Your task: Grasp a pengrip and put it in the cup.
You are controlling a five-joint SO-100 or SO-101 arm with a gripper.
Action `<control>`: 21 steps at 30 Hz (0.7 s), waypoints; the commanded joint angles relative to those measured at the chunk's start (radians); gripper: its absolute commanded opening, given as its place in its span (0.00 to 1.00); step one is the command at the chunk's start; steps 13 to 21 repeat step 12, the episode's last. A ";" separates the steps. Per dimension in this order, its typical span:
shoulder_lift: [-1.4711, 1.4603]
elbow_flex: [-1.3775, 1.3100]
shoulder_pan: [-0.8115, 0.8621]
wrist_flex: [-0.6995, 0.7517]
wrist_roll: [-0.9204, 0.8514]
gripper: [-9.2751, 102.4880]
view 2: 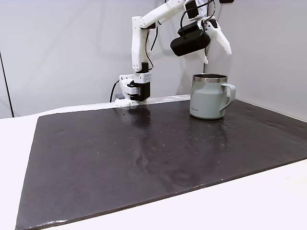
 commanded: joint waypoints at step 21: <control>0.084 -0.003 0.020 0.006 0.005 0.36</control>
